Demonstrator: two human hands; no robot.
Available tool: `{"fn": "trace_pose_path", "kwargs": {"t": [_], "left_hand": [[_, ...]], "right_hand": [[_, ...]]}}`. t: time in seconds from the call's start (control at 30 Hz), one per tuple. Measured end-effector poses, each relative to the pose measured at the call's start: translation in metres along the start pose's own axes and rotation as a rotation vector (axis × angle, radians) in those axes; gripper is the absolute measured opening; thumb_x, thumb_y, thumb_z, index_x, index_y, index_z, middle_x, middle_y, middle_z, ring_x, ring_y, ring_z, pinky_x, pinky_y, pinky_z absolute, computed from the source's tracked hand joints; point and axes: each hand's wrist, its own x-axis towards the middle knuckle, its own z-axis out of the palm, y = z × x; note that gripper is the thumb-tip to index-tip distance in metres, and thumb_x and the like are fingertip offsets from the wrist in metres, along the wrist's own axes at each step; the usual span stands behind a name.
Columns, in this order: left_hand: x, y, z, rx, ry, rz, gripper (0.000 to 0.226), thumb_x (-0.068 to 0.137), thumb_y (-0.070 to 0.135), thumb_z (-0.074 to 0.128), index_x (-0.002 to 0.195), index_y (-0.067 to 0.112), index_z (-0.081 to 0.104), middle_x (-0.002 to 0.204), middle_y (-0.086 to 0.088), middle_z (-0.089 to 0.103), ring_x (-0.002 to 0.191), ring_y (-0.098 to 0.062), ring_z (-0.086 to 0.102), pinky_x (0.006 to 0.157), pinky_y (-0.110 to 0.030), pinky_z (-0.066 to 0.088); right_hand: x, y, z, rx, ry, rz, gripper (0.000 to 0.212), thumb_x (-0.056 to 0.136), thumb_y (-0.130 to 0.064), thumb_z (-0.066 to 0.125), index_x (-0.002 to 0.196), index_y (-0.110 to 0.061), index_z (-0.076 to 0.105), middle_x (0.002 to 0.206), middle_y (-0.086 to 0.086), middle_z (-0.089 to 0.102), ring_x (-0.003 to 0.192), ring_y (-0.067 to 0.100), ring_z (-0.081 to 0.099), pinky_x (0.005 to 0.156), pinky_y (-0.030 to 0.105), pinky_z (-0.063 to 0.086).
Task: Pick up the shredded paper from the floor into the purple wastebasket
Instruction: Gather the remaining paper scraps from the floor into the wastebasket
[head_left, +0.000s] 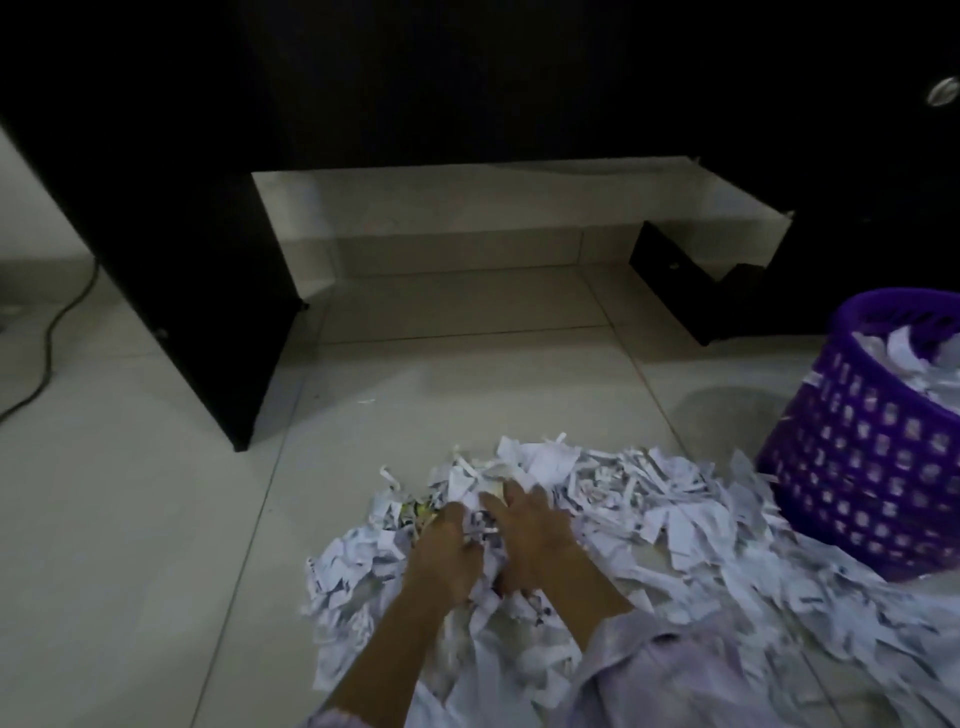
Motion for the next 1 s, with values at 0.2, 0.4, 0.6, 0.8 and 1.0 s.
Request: {"fn": "trace_pose_path", "kwargs": {"t": [0.2,0.4,0.6,0.8,1.0], "left_hand": [[-0.001,0.005,-0.004,-0.299,0.146,-0.096,0.033,0.09,0.001,0.052,0.121,0.007,0.041,0.103,-0.009,0.06,0.088,-0.021,0.057,0.07,-0.019,0.038],[0.001,0.021,0.005,-0.361,0.07,-0.064,0.043,0.092,-0.002,0.048,0.135,0.006,0.046,0.125,-0.012,0.059,0.108,-0.027,0.059,0.084,-0.024,0.045],[-0.009,0.073,0.012,-0.826,-0.111,-0.171,0.036,0.099,0.03,0.047,0.132,0.017,0.052,0.131,-0.003,0.056,0.111,-0.019,0.057,0.083,-0.025,0.046],[-0.008,0.109,0.016,-1.208,-0.29,-0.304,0.06,0.078,0.045,0.072,0.128,0.019,0.05,0.105,-0.005,0.068,0.087,-0.021,0.067,0.065,-0.03,0.051],[-0.003,0.102,0.035,-1.333,-0.158,-0.44,0.09,0.06,0.028,0.079,0.139,0.004,0.042,0.124,-0.025,0.058,0.094,-0.038,0.066,0.062,-0.035,0.055]], "right_hand": [[-0.005,0.02,0.006,-0.025,0.207,-0.05,0.057,0.086,-0.007,0.062,0.138,-0.022,0.043,0.134,0.011,0.048,0.12,0.036,0.047,0.096,0.04,0.044],[-0.022,0.054,-0.008,0.355,0.333,-0.01,0.042,0.084,-0.007,0.06,0.123,-0.024,0.064,0.118,0.012,0.061,0.111,0.029,0.059,0.092,0.028,0.047],[-0.05,0.072,-0.029,0.91,0.671,0.06,0.029,0.078,0.008,0.062,0.102,-0.002,0.072,0.101,0.01,0.071,0.094,0.022,0.063,0.08,0.023,0.045],[-0.068,0.073,-0.026,1.334,0.547,0.011,0.029,0.086,0.004,0.056,0.098,-0.021,0.066,0.098,0.002,0.07,0.093,0.017,0.065,0.083,0.029,0.05],[-0.091,0.084,-0.021,1.361,0.242,0.06,0.042,0.082,-0.013,0.07,0.121,-0.019,0.053,0.118,-0.002,0.058,0.111,0.014,0.056,0.082,0.018,0.046]]}}
